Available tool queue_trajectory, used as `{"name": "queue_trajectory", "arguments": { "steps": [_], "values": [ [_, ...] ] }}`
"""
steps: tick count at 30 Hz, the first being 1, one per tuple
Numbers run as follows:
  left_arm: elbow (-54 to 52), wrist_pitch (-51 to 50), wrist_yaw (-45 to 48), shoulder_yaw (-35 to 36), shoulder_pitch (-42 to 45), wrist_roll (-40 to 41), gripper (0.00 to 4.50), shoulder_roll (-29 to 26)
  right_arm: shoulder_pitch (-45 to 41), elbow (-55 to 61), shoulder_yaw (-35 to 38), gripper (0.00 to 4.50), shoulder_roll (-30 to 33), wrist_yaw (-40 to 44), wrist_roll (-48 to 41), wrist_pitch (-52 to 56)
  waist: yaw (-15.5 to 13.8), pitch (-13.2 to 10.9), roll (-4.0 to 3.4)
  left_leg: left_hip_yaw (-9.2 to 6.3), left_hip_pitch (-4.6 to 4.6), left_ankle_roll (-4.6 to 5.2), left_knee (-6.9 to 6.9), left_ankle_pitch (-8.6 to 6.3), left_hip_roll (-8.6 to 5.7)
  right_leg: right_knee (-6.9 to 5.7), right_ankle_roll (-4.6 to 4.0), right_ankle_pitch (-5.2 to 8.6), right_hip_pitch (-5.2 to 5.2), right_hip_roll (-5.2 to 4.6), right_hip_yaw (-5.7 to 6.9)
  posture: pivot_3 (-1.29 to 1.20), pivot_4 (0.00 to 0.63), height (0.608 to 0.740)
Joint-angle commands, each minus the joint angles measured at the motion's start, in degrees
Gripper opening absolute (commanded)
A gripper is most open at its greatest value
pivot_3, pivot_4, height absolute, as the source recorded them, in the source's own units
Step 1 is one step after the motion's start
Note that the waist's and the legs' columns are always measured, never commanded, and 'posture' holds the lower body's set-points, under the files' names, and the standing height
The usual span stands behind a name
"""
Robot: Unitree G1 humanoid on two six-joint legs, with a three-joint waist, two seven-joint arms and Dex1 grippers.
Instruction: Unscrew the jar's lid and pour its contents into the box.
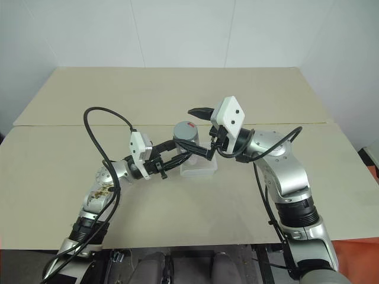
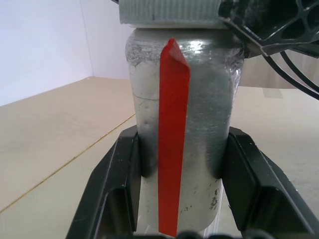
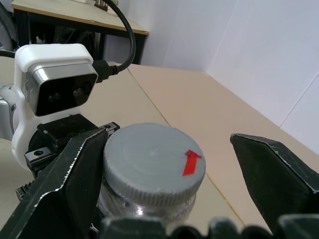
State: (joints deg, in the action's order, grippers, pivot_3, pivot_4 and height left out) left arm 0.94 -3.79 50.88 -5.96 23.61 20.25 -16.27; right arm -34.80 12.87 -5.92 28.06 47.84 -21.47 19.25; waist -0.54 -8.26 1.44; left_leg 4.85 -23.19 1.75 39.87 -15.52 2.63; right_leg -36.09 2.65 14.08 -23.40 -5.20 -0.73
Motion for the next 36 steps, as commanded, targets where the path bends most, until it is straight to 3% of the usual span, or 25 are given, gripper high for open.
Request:
{"name": "queue_trajectory", "arguments": {
  "steps": [1, 25, 36],
  "values": [
    [-1.31, 1.74, 0.90, 0.42, 0.31, 0.43, 1.93, -0.19, 0.42, 1.04, 3.43, 4.47, 0.98, -1.06, -0.15, -0.99, 0.00, 0.00, 0.00, 0.00, 0.00, 0.00, 0.00, 0.00, 0.00, 0.00, 0.00, 0.00, 0.00, 0.00, 0.00, 0.00, 0.150, 0.740],
    [-0.39, 2.22, 1.39, 0.44, 0.72, 0.47, 1.93, -0.16, 5.03, 2.81, 7.43, 4.47, 4.78, -1.13, -1.81, -0.88, -0.13, 0.00, 0.00, -0.01, -0.01, 0.00, 0.00, 0.00, -0.01, 0.01, 0.00, 0.00, 0.00, -0.01, 0.00, 0.00, 0.150, 0.740],
    [-0.55, 2.17, 1.59, 0.38, 0.69, 0.18, 1.93, 0.11, 7.82, 6.94, 7.55, 4.47, 7.83, 4.02, -5.31, 0.09, 0.02, 0.00, 0.00, -0.04, 0.01, 0.00, 0.00, 0.00, 0.00, 0.00, 0.00, 0.00, 0.01, 0.01, -0.01, 0.00, 0.150, 0.740]
  ]
}}
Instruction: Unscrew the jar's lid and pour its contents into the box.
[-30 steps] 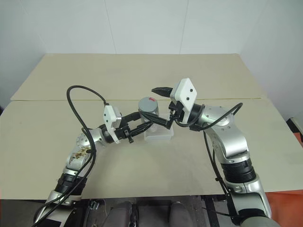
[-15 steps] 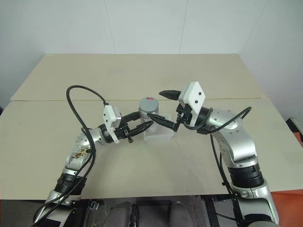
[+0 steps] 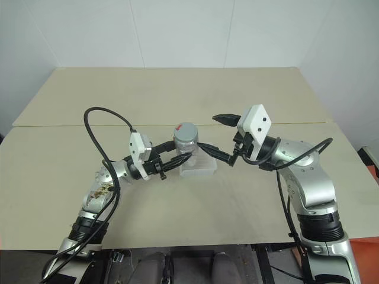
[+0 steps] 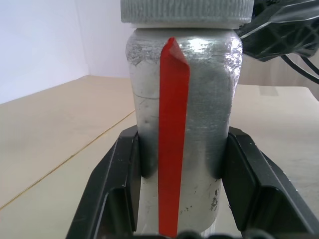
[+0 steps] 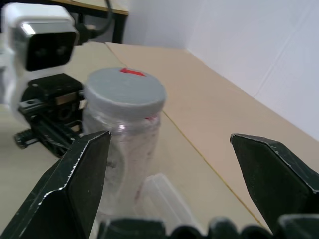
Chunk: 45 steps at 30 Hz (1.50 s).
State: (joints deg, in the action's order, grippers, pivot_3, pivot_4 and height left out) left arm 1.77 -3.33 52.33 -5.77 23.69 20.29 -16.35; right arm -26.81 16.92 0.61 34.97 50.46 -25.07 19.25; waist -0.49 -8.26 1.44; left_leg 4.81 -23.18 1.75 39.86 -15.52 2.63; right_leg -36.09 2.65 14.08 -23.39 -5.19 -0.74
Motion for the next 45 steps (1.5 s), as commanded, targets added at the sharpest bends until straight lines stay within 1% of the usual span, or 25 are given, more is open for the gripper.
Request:
{"name": "queue_trajectory", "arguments": {
  "steps": [1, 4, 12, 25, 30, 45],
  "values": [
    [-1.35, 1.72, 0.16, 0.21, 0.63, 0.14, 1.93, 0.19, -0.15, 3.17, 0.76, 4.47, 1.00, 1.80, -2.03, 0.27, -0.06, 0.00, 0.00, 0.00, 0.00, 0.00, 0.00, 0.00, 0.00, 0.00, 0.00, 0.00, 0.00, -0.01, 0.00, 0.00, 0.150, 0.740],
    [-1.28, 1.75, 0.14, 0.27, 0.66, 0.13, 1.93, 0.19, -0.37, 3.64, 0.05, 4.47, 0.75, 2.16, -2.18, 0.48, -0.10, 0.00, 0.00, -0.01, -0.01, 0.00, 0.00, 0.00, -0.01, 0.01, 0.00, 0.00, 0.00, -0.01, 0.00, 0.00, 0.150, 0.740],
    [-1.71, 1.64, -0.06, 0.14, 0.22, 0.12, 1.93, 0.14, -4.37, 2.85, -3.26, 4.47, -3.35, -0.40, -0.68, 1.84, -0.03, 0.00, 0.00, -0.01, 0.00, 0.00, 0.00, 0.00, 0.00, 0.00, 0.00, 0.00, 0.00, 0.00, 0.00, 0.00, 0.150, 0.740],
    [-2.03, 1.67, -0.40, 0.01, 0.03, 0.09, 1.93, 0.26, -10.90, -2.68, -5.52, 4.47, -7.99, -2.85, 2.29, 1.53, -0.04, 0.00, 0.00, 0.03, 0.00, 0.00, 0.00, 0.00, -0.01, 0.00, 0.00, 0.00, 0.00, -0.01, 0.00, 0.00, 0.150, 0.740],
    [-2.15, 1.62, -0.42, 0.16, -0.07, 0.22, 1.93, 0.06, -11.03, -3.75, -5.01, 4.47, -7.74, -2.67, 2.65, 1.05, -0.09, 0.00, 0.00, 0.04, -0.02, 0.00, 0.01, 0.00, -0.01, 0.01, 0.00, 0.00, 0.00, -0.02, 0.01, 0.00, 0.150, 0.740],
    [-1.56, 2.15, -0.15, 0.17, 0.47, 0.14, 1.93, -0.14, -7.18, -2.09, -1.44, 4.47, -4.41, -2.66, 1.63, 0.62, -0.07, 0.00, 0.00, 0.04, -0.01, 0.00, 0.00, 0.00, 0.00, 0.00, 0.00, 0.00, 0.00, -0.01, 0.01, 0.00, 0.150, 0.740]
  ]
}}
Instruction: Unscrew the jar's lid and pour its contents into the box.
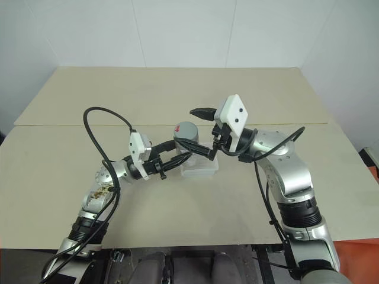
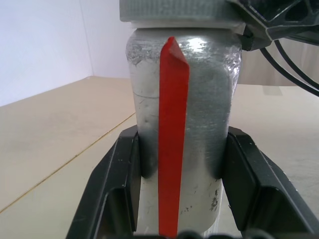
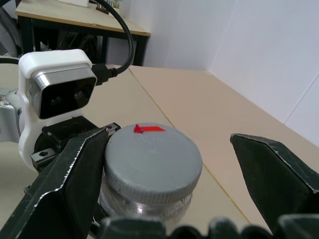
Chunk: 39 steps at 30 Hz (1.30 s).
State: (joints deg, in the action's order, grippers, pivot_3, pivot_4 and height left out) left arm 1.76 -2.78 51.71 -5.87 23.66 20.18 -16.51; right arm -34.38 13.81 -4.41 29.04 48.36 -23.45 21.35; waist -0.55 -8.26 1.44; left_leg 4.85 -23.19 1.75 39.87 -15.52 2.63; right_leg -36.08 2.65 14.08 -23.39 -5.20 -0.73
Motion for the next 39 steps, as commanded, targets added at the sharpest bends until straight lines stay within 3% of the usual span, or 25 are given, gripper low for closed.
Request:
{"name": "queue_trajectory", "arguments": {
  "steps": [1, 22, 39],
  "values": [
    [-1.46, 1.64, 0.51, 0.27, 0.56, 0.26, 1.93, 0.03, 0.60, 0.99, 3.71, 4.47, 1.72, -0.55, 0.02, -1.52, -0.01, 0.00, 0.00, 0.00, 0.00, 0.00, 0.00, 0.00, 0.00, 0.00, 0.00, 0.00, 0.00, 0.00, 0.00, 0.00, 0.150, 0.740],
    [-0.87, 1.93, 0.88, 0.23, 1.02, 0.08, 1.93, 0.22, 3.14, 4.08, 3.67, 4.47, 3.38, 1.05, -3.59, 0.06, -0.02, 0.00, 0.00, -0.01, 0.00, 0.00, 0.00, 0.00, 0.00, 0.00, 0.00, 0.00, 0.00, 0.00, 0.00, 0.00, 0.150, 0.740],
    [-1.33, 2.48, 0.34, 0.13, 0.26, -0.08, 1.93, 0.73, -0.49, 1.79, 2.32, 4.47, -0.03, 1.62, -6.27, 5.34, -0.01, 0.00, 0.00, -0.03, 0.00, 0.00, 0.00, 0.00, 0.00, 0.00, 0.00, 0.00, 0.00, 0.00, 0.00, 0.00, 0.150, 0.740]
  ]
}}
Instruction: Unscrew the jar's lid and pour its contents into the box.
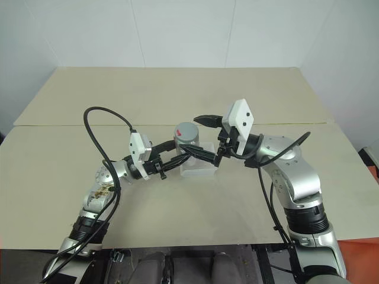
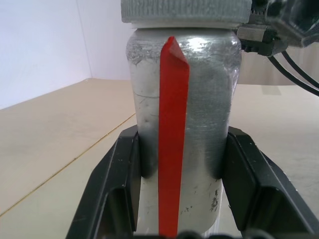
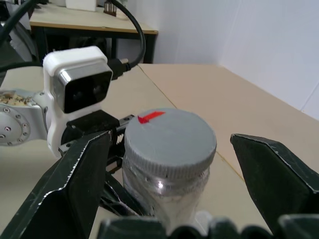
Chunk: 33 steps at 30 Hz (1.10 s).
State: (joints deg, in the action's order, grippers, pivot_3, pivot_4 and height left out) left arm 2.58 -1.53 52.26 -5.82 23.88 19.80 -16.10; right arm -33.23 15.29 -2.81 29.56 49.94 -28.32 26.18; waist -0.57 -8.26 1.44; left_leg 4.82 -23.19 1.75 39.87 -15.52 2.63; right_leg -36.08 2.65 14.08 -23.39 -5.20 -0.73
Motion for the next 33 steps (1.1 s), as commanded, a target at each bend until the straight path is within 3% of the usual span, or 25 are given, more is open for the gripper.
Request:
{"name": "queue_trajectory", "arguments": {
  "steps": [1, 15, 20, 33],
  "values": [
    [-2.19, 1.23, -0.26, 0.05, 0.01, 0.27, 1.93, 0.39, -1.91, 0.04, 0.84, 4.47, -0.74, 0.09, -1.62, 0.71, 0.00, 0.00, 0.00, 0.00, 0.00, 0.00, 0.00, 0.00, 0.00, 0.00, 0.00, 0.00, 0.00, 0.00, 0.00, 0.00, 0.150, 0.740],
    [-2.11, 1.46, -0.39, 0.16, -0.07, 0.14, 1.93, 0.59, -3.30, -1.62, 0.64, 4.47, -1.67, 2.63, -2.15, 2.00, 0.00, 0.00, 0.00, 0.01, -0.01, 0.00, 0.00, 0.00, 0.00, 0.00, 0.00, 0.00, 0.00, 0.00, 0.00, 0.00, 0.150, 0.740],
    [-2.24, 1.42, -0.23, 0.20, -0.18, 0.18, 1.93, 0.42, -3.14, -1.56, 0.10, 2.97, -1.54, 2.44, -1.26, 1.75, -0.01, 0.00, 0.00, 0.01, -0.01, 0.00, 0.00, 0.00, 0.00, 0.00, 0.00, 0.00, 0.00, -0.01, 0.00, 0.00, 0.150, 0.740],
    [-2.53, 0.83, 0.54, -0.10, -0.28, 0.55, 1.93, 0.28, -4.30, -3.60, -0.23, 2.97, -0.21, 5.09, -0.83, 0.43, 0.01, 0.00, 0.00, 0.01, 0.00, 0.00, 0.00, 0.00, 0.00, 0.00, 0.00, 0.00, 0.00, 0.00, 0.00, 0.00, 0.150, 0.740]
  ]
}}
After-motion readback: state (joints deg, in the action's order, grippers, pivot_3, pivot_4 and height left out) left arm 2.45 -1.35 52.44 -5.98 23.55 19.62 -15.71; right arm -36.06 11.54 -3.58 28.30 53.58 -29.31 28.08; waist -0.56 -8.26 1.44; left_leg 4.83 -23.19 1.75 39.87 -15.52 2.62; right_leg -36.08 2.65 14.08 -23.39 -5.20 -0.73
